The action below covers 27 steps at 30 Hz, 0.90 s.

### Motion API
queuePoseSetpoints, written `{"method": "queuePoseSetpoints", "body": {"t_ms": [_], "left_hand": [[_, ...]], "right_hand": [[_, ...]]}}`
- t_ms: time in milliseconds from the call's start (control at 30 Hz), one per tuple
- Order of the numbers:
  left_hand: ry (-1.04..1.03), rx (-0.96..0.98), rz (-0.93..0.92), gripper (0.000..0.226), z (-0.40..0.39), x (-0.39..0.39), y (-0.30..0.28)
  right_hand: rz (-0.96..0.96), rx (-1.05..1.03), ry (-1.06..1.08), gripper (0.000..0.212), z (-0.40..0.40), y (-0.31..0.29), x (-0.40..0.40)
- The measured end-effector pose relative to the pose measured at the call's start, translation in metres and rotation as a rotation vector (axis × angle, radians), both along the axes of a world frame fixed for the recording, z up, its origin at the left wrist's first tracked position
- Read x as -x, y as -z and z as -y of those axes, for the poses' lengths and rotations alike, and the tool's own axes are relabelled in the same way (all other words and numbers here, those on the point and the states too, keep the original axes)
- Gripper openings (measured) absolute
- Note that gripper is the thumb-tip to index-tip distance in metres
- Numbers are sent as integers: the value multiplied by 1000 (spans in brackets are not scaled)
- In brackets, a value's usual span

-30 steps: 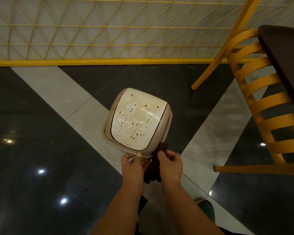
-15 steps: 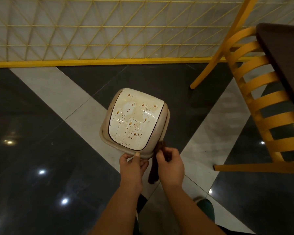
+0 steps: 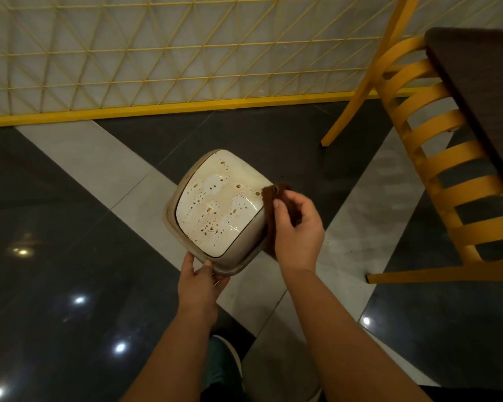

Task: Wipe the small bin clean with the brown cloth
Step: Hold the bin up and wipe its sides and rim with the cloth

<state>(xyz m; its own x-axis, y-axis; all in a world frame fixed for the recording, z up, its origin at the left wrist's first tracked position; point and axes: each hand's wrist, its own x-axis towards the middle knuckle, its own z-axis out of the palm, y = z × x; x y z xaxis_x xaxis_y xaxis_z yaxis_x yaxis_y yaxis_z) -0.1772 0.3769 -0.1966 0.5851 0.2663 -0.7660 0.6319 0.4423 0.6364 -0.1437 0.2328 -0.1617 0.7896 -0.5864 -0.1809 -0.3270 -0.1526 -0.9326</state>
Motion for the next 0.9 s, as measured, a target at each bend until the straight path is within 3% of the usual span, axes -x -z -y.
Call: {"method": "queuePoseSetpoints", "body": {"t_ms": [200, 300, 533, 600, 733, 800, 900], "left_hand": [[77, -13, 4, 52, -11, -6, 0], [102, -23, 17, 51, -14, -8, 2], [103, -26, 16, 52, -15, -11, 7], [114, -29, 23, 51, -17, -12, 7], [130, -33, 35, 52, -17, -12, 8], [119, -33, 33, 53, -16, -13, 9], [107, -21, 33, 54, -16, -13, 8]], "right_hand": [[54, 257, -269, 27, -28, 15, 50], [84, 357, -288, 24, -23, 20, 48], [-46, 26, 42, 32, -7, 17, 7], [-25, 21, 3, 32, -18, 19, 23], [74, 203, -85, 32, -16, 18, 25], [12, 230, -41, 33, -2, 19, 4], [-146, 80, 32, 33, 11, 31, -18]]}}
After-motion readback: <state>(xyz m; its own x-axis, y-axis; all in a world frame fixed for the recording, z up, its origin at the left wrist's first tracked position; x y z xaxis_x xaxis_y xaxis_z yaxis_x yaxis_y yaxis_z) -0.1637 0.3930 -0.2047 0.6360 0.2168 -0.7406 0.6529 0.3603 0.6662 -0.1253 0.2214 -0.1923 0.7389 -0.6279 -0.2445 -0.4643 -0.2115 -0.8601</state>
